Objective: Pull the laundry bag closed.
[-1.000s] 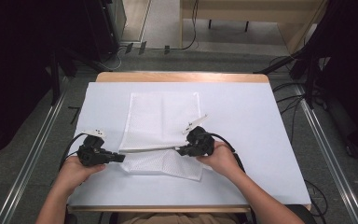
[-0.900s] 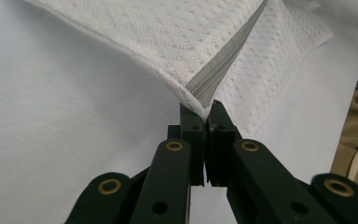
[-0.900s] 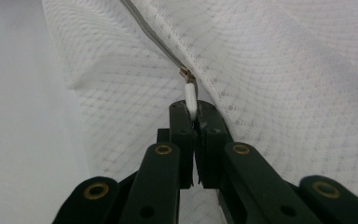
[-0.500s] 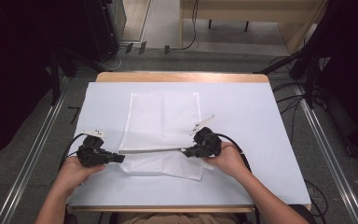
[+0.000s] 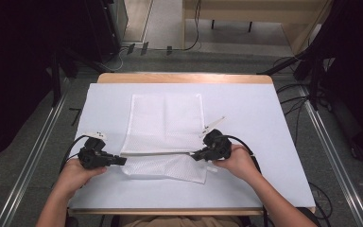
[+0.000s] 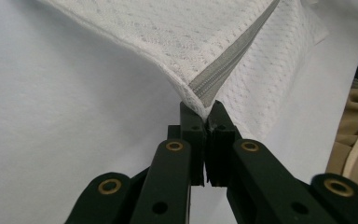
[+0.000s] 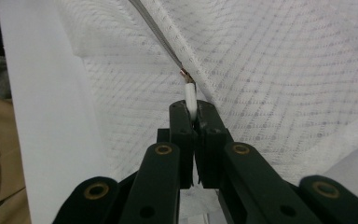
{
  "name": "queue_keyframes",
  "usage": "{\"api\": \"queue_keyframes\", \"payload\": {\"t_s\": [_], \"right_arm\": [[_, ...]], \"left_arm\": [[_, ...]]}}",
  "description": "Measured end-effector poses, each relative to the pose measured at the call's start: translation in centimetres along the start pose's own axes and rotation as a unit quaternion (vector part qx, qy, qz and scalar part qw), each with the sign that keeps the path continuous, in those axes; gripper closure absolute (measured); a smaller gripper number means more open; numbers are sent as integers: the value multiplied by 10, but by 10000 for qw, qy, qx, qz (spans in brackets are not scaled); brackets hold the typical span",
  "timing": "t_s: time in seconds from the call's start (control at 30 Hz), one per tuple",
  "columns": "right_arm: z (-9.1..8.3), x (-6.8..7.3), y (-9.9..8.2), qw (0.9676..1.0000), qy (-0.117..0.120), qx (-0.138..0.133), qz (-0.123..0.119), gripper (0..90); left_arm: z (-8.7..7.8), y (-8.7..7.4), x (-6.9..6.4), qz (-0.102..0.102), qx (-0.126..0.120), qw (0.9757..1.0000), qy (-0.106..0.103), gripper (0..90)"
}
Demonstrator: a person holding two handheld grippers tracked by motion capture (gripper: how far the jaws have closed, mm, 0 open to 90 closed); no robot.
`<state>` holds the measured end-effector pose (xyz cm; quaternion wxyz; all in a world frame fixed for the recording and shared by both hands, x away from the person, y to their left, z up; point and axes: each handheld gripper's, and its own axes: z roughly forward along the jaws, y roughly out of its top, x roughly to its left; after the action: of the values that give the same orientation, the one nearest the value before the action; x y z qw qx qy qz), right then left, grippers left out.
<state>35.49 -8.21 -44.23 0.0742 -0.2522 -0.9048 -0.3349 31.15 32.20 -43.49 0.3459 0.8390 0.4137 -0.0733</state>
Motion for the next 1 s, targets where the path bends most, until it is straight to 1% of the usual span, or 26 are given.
{"api": "queue_keyframes", "payload": {"t_s": [0.03,0.17,0.23,0.33,0.37,0.43,0.47,0.73,0.77,0.87,0.9,1.0], "right_arm": [[-1,0,-1,10000,31,11,10,892],[-3,1,-3,10000,3,21,-16,891],[-3,0,-3,10000,21,27,74,891],[0,-2,-3,9999,101,35,59,890],[1,-2,-3,9999,109,54,99,889],[4,-1,-3,9999,75,41,56,888],[4,-1,-2,9999,86,75,70,887],[10,-1,-1,9998,83,93,161,874],[11,-1,0,9997,74,75,199,872],[13,0,0,9998,73,63,186,863],[14,0,1,9997,79,57,208,847],[16,1,2,9997,87,44,240,847]], "left_arm": [[0,0,0,2,3,10000,8,890],[2,1,-1,4,37,10000,-66,889],[2,1,-2,15,29,10000,-80,889],[1,1,-1,-21,19,10000,-73,888],[1,1,0,-33,13,10000,-66,887],[1,1,0,-38,28,10000,-56,886],[1,1,0,-37,31,10000,-69,886],[3,2,-2,-30,51,10000,-79,886],[3,2,-2,-18,56,9999,-83,886],[4,2,-2,-20,69,9999,-96,885],[4,2,-2,-24,75,9999,-104,886],[4,2,-2,0,96,9999,-106,886]]}}
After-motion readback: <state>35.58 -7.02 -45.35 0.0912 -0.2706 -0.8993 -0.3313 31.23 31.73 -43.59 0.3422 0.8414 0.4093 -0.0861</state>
